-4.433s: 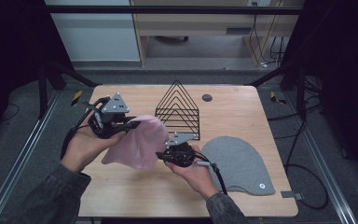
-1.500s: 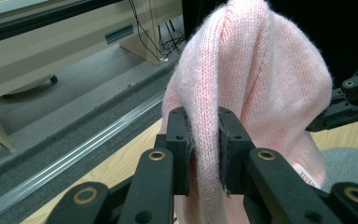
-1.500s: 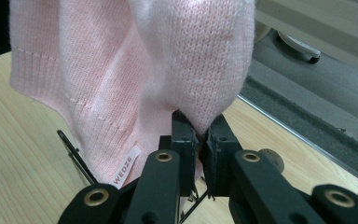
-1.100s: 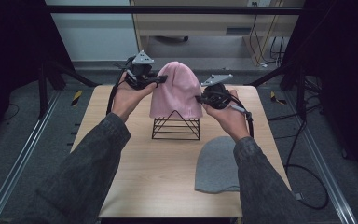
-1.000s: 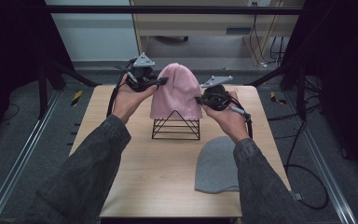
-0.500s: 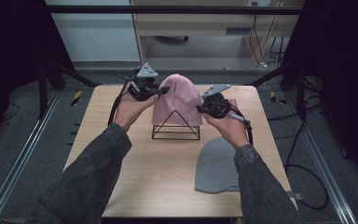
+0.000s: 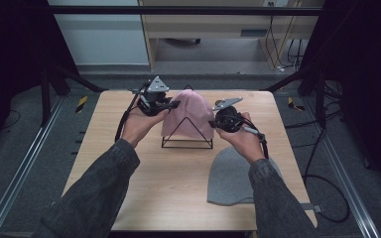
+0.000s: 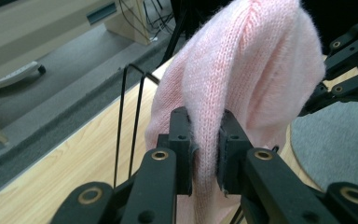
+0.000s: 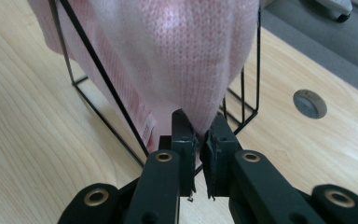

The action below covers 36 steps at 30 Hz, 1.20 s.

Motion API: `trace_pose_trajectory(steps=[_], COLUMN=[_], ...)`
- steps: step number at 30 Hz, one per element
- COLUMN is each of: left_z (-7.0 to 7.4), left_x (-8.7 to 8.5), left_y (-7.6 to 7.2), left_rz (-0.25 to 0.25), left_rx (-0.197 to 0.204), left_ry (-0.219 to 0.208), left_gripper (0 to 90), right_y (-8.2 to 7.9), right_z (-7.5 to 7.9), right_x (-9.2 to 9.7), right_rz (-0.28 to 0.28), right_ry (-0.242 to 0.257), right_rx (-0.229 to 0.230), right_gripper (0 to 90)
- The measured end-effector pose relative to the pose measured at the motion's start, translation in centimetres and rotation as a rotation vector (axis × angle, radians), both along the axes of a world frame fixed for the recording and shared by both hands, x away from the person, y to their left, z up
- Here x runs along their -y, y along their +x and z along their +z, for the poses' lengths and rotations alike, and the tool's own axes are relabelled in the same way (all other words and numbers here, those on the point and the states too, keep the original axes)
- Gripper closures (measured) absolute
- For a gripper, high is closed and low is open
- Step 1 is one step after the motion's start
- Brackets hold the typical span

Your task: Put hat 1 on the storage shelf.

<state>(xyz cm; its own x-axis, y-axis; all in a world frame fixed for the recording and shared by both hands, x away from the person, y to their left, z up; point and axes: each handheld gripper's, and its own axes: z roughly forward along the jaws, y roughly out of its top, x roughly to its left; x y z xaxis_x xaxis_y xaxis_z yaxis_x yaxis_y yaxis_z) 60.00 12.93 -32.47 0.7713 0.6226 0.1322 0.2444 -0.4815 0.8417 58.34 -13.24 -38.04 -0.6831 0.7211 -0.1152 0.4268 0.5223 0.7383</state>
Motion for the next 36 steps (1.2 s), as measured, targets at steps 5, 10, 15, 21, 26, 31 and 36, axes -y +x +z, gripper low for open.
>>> trace_pose_trajectory(steps=[5, 10, 15, 21, 26, 31, 36], left_z=[-1.1, -1.3, -1.6, -2.1, -2.5, -2.8, -3.2], left_x=[-0.2, -0.3, -0.3, -0.5, -0.5, -0.5, -0.6], left_y=[-0.2, -0.3, -0.4, -0.4, -0.6, -0.7, -0.8], left_rz=[0.004, 0.004, 0.004, 0.01, 0.008, 0.007, 0.004], left_rx=[-0.019, -0.027, -0.033, -0.046, -0.056, -0.061, -0.071], left_ry=[0.007, 0.001, 0.011, 0.017, 0.016, 0.021, 0.022], left_gripper=[79.0, 79.0, 79.1, 79.3, 79.3, 79.3, 79.2], right_y=[0.0, 0.2, 0.3, 0.5, 0.5, 0.6, 0.6], right_z=[-0.6, -0.8, -1.1, -1.7, -2.3, -2.5, -3.0], right_x=[-0.1, -0.2, -0.3, -0.5, -0.3, -0.3, -0.1], right_rz=[0.003, 0.001, 0.006, 0.009, 0.003, 0.0, 0.0], right_ry=[-0.016, -0.02, -0.022, -0.024, -0.025, -0.022, -0.009], right_rx=[-0.016, -0.024, -0.038, -0.058, -0.073, -0.079, -0.096], right_gripper=[84.1, 84.1, 84.0, 83.9, 83.7, 83.5, 80.9])
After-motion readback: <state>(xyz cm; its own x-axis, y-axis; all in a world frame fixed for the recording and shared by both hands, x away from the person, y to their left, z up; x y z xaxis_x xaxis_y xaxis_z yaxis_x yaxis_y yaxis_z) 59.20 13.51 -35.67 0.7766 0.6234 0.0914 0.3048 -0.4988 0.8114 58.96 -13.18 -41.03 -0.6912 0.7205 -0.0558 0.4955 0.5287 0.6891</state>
